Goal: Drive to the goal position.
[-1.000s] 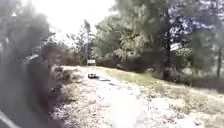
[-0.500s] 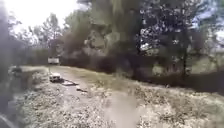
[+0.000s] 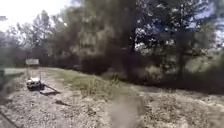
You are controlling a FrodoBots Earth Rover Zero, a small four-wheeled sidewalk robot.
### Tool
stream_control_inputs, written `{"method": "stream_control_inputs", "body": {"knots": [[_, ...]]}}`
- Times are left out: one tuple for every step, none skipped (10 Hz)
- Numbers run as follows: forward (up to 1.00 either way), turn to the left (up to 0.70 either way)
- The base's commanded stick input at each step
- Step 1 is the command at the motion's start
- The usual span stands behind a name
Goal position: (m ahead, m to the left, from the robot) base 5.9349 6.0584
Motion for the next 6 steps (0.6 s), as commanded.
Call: {"method": "stream_control_inputs", "body": {"knots": [[0.85, 0.34], [0.84, 0.34], [0.82, 0.33], [0.79, 0.32], [0.79, 0.32], [0.78, 0.31]]}}
